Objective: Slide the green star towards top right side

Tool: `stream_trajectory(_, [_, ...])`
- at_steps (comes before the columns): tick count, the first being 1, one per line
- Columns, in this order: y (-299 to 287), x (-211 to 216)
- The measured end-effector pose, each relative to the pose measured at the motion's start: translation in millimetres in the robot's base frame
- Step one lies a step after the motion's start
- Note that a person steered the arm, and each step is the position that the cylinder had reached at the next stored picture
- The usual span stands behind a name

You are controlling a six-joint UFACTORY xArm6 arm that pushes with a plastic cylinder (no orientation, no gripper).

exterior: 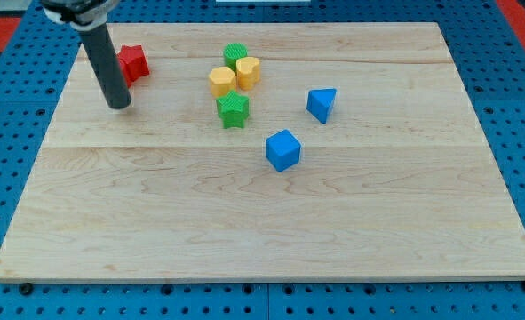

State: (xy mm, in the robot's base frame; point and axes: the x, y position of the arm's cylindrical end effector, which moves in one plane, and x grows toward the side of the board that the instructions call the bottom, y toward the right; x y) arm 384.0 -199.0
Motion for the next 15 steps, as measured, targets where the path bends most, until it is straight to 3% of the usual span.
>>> stream_trajectory(1, [22,21])
stream_trajectory(4, [186,-26])
stream_trajectory(6, [170,11])
stream_trajectory(9, [192,46])
stream_trajectory(10, [197,38])
stream_trajectory(13, [197,-66])
stream_trajectory(15, [154,-36])
